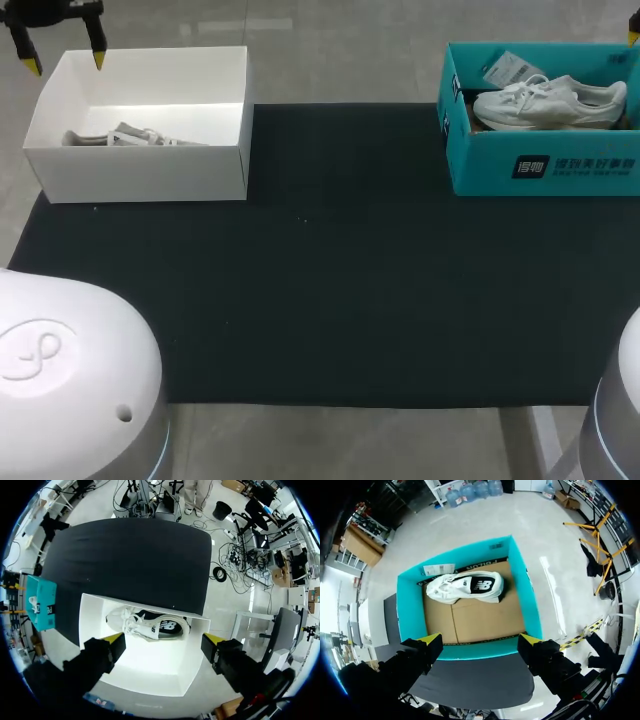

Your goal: Take the shoe out of the shoebox, open the shoe tongue, remove and reinsert the insole, then place the shoe into the shoebox

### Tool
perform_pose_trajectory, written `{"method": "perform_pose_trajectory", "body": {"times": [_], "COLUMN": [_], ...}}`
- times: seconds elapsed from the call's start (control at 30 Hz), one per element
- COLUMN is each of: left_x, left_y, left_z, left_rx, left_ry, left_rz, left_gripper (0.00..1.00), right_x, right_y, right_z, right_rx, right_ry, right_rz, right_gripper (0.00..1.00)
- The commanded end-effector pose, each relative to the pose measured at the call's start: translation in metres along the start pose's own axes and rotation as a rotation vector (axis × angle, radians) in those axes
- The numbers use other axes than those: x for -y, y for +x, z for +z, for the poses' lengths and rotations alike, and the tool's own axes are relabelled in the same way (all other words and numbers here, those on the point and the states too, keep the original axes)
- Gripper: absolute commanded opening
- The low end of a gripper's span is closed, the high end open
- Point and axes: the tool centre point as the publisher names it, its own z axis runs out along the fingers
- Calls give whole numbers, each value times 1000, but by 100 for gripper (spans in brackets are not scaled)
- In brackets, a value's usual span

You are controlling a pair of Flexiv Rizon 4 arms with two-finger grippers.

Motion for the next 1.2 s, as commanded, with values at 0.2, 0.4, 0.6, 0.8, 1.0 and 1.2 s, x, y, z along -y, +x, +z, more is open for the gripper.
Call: {"method": "perform_pose_trajectory", "body": {"times": [0.2, 0.4, 0.6, 0.8, 1.0, 1.2], "left_x": [0, 0, 0, 0, 0, 0], "left_y": [0, 0, 0, 0, 0, 0], "left_z": [0, 0, 0, 0, 0, 0], "left_rx": [-1, -1, -1, -1, -1, -1], "left_ry": [0, 0, 0, 0, 0, 0], "left_rz": [1, 1, 1, 1, 1, 1], "left_gripper": [100, 100, 100, 100, 100, 100], "right_x": [-37, -51, -62, -63, -63, -63], "right_y": [4, -2, -14, -18, -18, -18], "right_z": [31, 57, 75, 77, 77, 77], "right_rx": [51, 140, 183, 149, 149, 149], "right_ry": [-14, -36, -12, -10, -10, -10], "right_rz": [120, 175, 194, 216, 216, 216], "right_gripper": [100, 100, 100, 100, 100, 100]}}
